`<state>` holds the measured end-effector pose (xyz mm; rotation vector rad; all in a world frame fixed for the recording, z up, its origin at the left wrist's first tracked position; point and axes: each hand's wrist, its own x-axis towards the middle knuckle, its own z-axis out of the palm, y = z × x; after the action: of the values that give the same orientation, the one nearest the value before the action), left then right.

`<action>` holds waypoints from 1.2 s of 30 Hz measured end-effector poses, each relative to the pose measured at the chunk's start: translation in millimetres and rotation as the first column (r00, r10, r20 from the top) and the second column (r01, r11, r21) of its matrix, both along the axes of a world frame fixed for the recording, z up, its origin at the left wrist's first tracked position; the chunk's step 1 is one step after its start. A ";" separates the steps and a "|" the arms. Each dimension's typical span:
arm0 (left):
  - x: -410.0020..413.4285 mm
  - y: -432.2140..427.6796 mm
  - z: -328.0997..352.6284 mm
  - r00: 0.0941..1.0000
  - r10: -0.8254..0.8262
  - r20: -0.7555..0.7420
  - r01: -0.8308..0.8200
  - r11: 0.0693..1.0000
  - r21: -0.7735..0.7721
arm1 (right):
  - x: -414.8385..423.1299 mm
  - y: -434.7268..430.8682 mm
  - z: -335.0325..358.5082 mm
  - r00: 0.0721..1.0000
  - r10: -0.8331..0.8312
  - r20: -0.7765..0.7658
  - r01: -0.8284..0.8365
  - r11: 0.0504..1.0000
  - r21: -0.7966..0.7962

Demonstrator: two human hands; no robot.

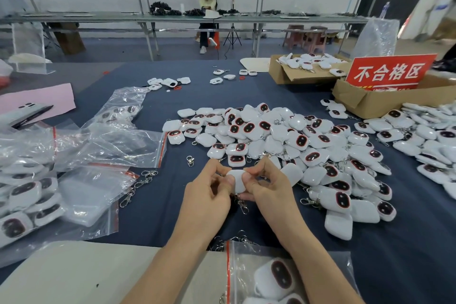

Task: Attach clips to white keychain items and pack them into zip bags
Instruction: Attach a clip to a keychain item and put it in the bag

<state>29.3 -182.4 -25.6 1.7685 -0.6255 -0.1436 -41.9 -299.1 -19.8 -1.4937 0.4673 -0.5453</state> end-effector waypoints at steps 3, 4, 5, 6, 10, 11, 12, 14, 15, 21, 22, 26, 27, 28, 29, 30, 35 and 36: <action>-0.7 -1.3 1.4 1.000 -0.014 -0.006 0.014 1.000 -0.019 | 0.8 0.5 2.4 1.000 -0.005 0.014 0.005 1.000 -0.010; -0.7 -1.9 2.0 1.000 -0.023 -0.011 0.023 0.999 -0.031 | 1.3 0.4 2.4 1.000 -0.007 0.015 0.007 1.000 -0.011; -0.9 -1.8 2.5 0.999 -0.029 -0.017 0.028 0.999 -0.043 | 1.5 0.4 2.2 1.000 -0.006 0.011 0.006 1.000 -0.011; -1.0 -1.3 3.0 0.999 -0.035 -0.021 0.034 0.998 -0.051 | 0.7 0.1 2.0 1.000 -0.004 0.006 0.005 1.000 -0.011; 0.5 -0.9 2.3 0.998 -0.055 -0.023 0.054 0.997 -0.046 | 0.1 -0.9 3.3 1.000 0.007 0.002 -0.007 1.000 -0.005; 1.0 -0.6 1.1 0.998 -0.055 -0.031 0.053 0.997 -0.048 | -0.6 -0.7 2.7 1.000 0.006 0.002 -0.006 1.000 0.011; 1.2 -0.6 1.7 0.998 -0.053 -0.037 0.051 0.997 -0.057 | -0.8 -1.1 3.1 1.000 0.008 0.008 -0.008 1.000 0.023; 1.4 -0.4 3.3 0.996 -0.062 -0.057 0.058 0.995 -0.079 | -0.9 -1.7 4.6 1.000 0.007 0.015 -0.008 0.999 0.041; 1.8 -0.4 2.6 0.995 -0.087 -0.058 0.081 0.993 -0.086 | -0.6 -2.7 4.5 1.000 -0.008 0.021 0.006 0.998 0.064; -0.3 0.8 1.9 0.985 -0.174 0.021 0.174 0.984 -0.037 | -1.7 -6.5 2.7 0.997 -0.037 0.073 0.022 0.980 0.199; 0.8 0.8 1.3 0.990 -0.144 0.013 0.144 0.988 -0.049 | -2.5 -6.8 1.6 0.997 0.009 0.076 -0.024 0.979 0.203; 4.1 0.4 3.1 0.993 -0.122 -0.004 0.121 0.991 -0.050 | -3.4 -8.7 2.3 0.992 0.086 0.091 -0.105 0.966 0.237; 4.1 1.4 1.6 0.992 -0.126 0.003 0.126 0.991 -0.050 | -4.3 -8.0 1.0 0.992 0.079 0.094 -0.100 0.966 0.240; 3.8 2.1 2.2 0.991 -0.131 0.004 0.131 0.990 -0.058 | -5.0 -7.9 0.6 0.991 0.078 0.108 -0.103 0.964 0.247; 3.6 1.9 4.1 0.991 -0.137 -0.002 0.136 0.988 -0.069 | -5.4 -8.1 0.6 0.989 0.079 0.122 -0.108 0.961 0.255; 3.2 1.6 6.1 0.989 -0.145 -0.011 0.144 0.987 -0.078 | -5.7 -8.1 0.9 0.989 0.075 0.129 -0.107 0.960 0.260; 2.4 -0.1 4.2 0.991 -0.127 -0.032 0.123 0.988 -0.095 | -4.5 -8.4 -1.9 0.987 0.060 0.146 -0.094 0.967 0.239; 1.8 -1.3 3.6 0.993 -0.114 -0.034 0.111 0.989 -0.094 | -4.2 -8.5 -1.7 0.987 0.059 0.152 -0.093 0.968 0.231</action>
<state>31.1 -183.7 -22.0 1.6388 -0.6933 -0.2236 -46.1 -307.6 -21.5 -1.2284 0.3476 -0.5134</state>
